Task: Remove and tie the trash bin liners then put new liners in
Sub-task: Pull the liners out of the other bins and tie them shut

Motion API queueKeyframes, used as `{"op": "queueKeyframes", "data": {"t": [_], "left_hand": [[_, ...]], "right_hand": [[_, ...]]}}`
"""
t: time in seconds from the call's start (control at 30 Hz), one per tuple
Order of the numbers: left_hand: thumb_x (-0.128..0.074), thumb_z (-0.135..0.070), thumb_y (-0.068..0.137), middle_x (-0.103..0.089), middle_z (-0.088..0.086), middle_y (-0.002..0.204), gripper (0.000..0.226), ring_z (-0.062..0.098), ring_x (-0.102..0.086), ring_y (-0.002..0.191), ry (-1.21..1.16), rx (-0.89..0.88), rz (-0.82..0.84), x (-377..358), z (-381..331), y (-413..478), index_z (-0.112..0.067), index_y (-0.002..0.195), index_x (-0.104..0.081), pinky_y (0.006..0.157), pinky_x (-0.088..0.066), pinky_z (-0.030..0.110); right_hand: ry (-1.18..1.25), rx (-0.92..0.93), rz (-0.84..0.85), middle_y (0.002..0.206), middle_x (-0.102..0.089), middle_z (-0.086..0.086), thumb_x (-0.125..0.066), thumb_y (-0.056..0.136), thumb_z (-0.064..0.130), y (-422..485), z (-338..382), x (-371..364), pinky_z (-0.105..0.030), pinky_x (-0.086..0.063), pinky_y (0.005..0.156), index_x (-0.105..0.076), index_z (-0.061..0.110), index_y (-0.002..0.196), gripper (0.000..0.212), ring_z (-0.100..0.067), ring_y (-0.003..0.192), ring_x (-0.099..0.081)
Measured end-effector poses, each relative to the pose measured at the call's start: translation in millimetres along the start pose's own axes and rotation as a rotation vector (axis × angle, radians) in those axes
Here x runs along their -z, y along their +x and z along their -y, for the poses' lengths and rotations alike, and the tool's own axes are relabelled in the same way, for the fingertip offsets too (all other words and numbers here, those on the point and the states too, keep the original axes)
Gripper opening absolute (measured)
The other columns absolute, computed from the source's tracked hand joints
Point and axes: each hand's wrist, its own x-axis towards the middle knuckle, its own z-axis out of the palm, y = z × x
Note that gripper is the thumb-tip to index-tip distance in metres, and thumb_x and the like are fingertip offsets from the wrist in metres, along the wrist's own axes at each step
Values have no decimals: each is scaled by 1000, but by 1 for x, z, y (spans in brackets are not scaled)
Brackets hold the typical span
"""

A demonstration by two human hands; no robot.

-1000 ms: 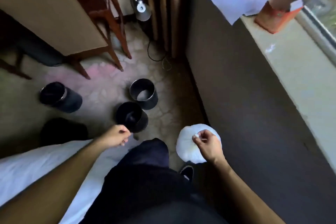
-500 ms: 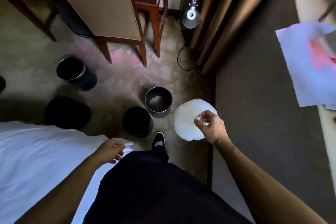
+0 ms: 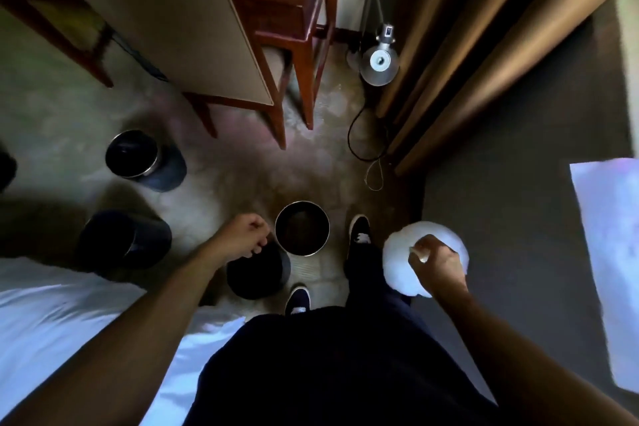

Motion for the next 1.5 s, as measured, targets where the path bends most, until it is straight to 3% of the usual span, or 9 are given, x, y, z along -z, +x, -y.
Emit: {"op": "queueKeyframes", "data": {"t": [0.2, 0.37, 0.57, 0.93, 1.1, 1.17, 1.3, 1.4, 1.5], "left_hand": [[-56, -17, 99, -68, 9, 78, 10, 22, -60, 64, -162, 137, -210, 4, -9, 34, -17, 92, -63, 61, -48, 32], [-52, -10, 99, -61, 11, 75, 12, 22, -54, 66, -378, 255, -299, 1, -12, 33, -13, 92, -63, 64, -43, 29], [-52, -10, 101, -65, 9, 79, 12, 22, -60, 67, -507, 304, -374, 6, -14, 27, -12, 96, -63, 66, -47, 30], [-52, -7, 100, -58, 7, 70, 17, 19, -52, 56, -811, 347, -588, 71, 9, 40, -11, 87, -62, 53, -40, 22], [-38, -19, 103, -42, 3, 59, 30, 12, -38, 40, -964, 406, -473, 111, 53, 58, -14, 75, -49, 44, -25, 15], [-39, -16, 104, -46, 5, 55, 29, 12, -39, 35, -927, 428, -470, 127, 82, 65, -10, 79, -53, 42, -27, 10], [-50, -1, 100, -53, 0, 51, 12, 11, -41, 36, -876, 463, -465, 174, 135, 66, -7, 94, -58, 40, -30, 13], [-56, -2, 98, -53, 1, 49, 13, 14, -42, 38, -847, 470, -474, 224, 169, 60, -6, 86, -59, 41, -30, 15], [-53, -5, 100, -54, 7, 59, 16, 17, -46, 46, -788, 455, -422, 271, 194, 52, -6, 85, -57, 50, -33, 22]], "right_hand": [[-35, 209, 134, 97, -71, -8, -70, 92, 18, 97, 49, 23, -28, -44, 76, -69, 9, 106, 17, -27, 90, -66], [76, 354, 190, 91, -61, 2, -70, 92, 16, 162, 123, 49, -21, -36, 79, -69, 10, 106, 15, -14, 88, -55], [109, 461, 233, 93, -62, 0, -66, 93, 21, 229, 215, 66, -27, -41, 79, -64, 15, 107, 15, -15, 86, -55], [-14, 661, 348, 92, -61, 4, -70, 91, 21, 264, 336, 40, -27, -38, 82, -66, 14, 101, 13, -18, 91, -57], [-68, 808, 459, 89, -64, 2, -74, 87, 16, 248, 412, 0, -27, -41, 77, -65, 13, 95, 12, -15, 84, -57], [-85, 884, 469, 89, -67, -1, -76, 85, 14, 241, 451, -24, -29, -48, 79, -67, 12, 92, 12, -15, 83, -60], [-114, 904, 529, 84, -64, 1, -75, 86, 9, 221, 537, -73, -13, -43, 69, -67, 7, 93, 11, -7, 75, -55], [-157, 886, 527, 79, -64, 8, -76, 84, 12, 209, 593, -105, -18, -42, 69, -66, 13, 88, 11, -4, 73, -56], [-222, 893, 491, 85, -68, 7, -76, 85, 16, 204, 634, -130, -24, -42, 73, -67, 16, 91, 11, -12, 81, -61]]}}
